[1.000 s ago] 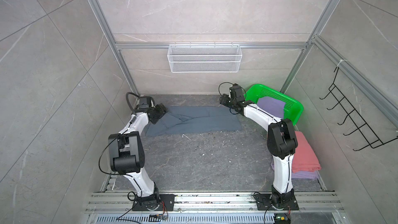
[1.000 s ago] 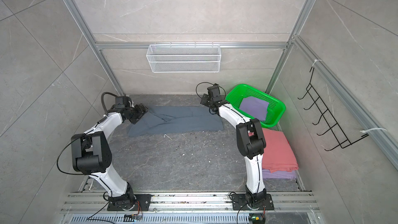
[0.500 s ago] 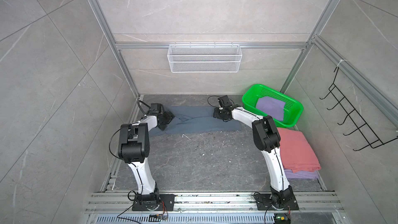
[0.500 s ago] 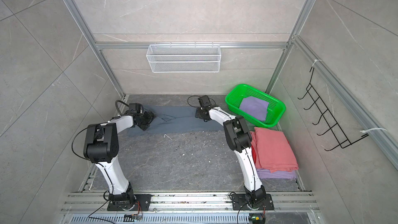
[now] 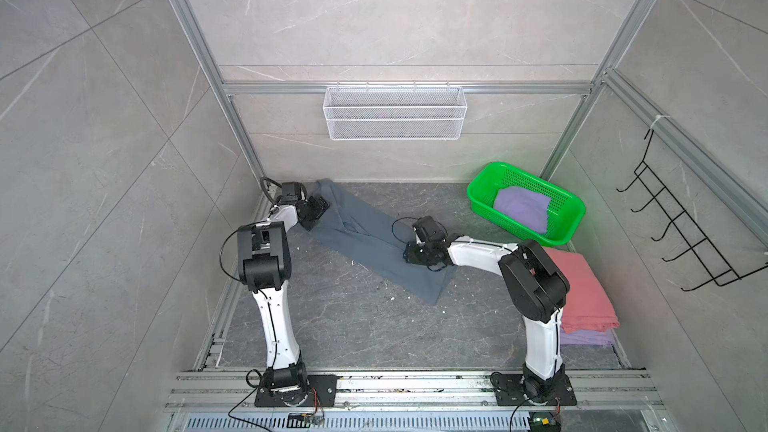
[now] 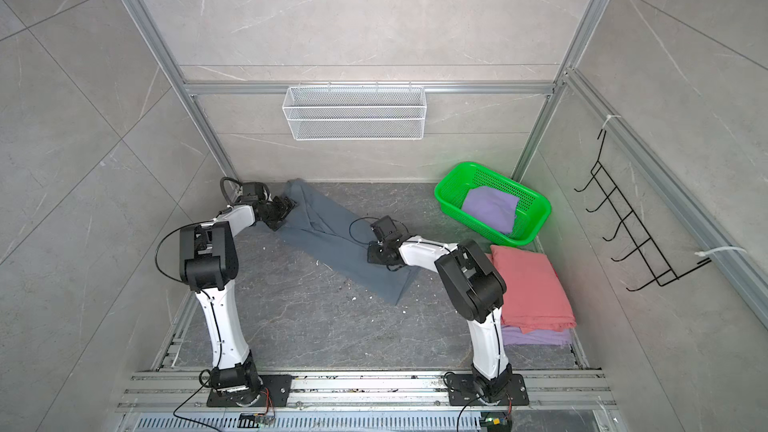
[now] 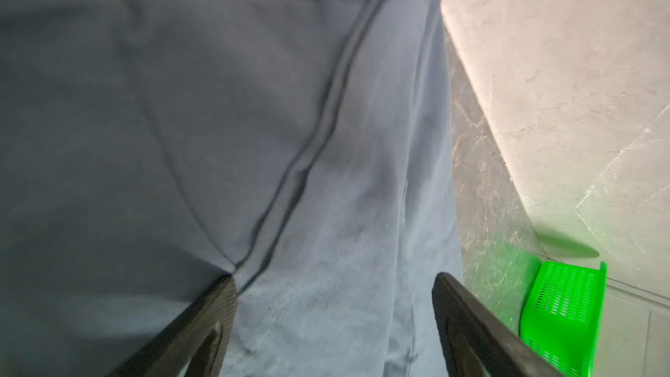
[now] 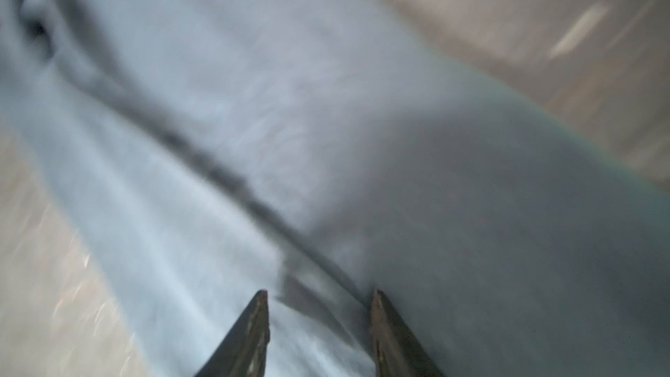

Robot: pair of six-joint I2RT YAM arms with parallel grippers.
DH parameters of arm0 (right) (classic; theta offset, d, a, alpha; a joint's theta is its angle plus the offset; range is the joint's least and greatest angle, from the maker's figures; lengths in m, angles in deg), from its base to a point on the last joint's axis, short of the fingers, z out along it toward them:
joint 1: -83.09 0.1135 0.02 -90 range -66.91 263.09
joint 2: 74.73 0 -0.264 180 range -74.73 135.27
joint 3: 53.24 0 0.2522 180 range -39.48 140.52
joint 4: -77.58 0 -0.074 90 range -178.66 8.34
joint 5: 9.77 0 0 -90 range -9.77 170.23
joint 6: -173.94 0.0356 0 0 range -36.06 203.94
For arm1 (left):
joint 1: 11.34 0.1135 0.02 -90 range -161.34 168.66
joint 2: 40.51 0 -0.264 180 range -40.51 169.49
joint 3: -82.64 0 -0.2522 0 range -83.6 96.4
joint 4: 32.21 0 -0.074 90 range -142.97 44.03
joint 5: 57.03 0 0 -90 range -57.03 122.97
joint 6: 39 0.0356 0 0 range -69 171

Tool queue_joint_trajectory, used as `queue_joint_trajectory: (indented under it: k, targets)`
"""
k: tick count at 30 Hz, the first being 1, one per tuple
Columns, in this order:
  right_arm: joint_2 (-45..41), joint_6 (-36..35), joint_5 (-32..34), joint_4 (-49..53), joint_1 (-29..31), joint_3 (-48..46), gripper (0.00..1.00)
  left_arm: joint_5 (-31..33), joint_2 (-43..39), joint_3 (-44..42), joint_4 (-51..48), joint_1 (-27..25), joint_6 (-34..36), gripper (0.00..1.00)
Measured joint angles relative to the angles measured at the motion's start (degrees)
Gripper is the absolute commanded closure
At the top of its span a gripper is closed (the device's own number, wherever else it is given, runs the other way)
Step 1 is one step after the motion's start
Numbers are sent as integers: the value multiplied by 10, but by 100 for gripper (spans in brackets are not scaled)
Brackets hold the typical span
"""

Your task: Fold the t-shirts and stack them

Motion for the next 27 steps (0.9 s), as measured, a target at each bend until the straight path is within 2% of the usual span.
queue_joint_trajectory:
  k: [6, 11, 15, 18, 23, 27]
  targets:
    - [-37, 84, -13, -28, 129, -52, 50, -35, 75, 123, -31, -48, 16, 12]
    - [-77, 99, -3, 17, 168, -64, 48, -62, 105, 177, -43, -96, 19, 12]
    - [-121, 82, 31, 53, 160, -62, 46, -71, 88, 156, -42, -114, 37, 12]
    - [-139, 67, 50, 59, 158, -61, 43, -65, 43, 104, -50, -115, 55, 12]
    - [-139, 54, 64, 56, 158, -63, 43, -39, -33, 30, -55, -122, 61, 12]
    - [-121, 54, 62, 38, 159, -63, 44, -23, -41, 13, -53, -136, 61, 12]
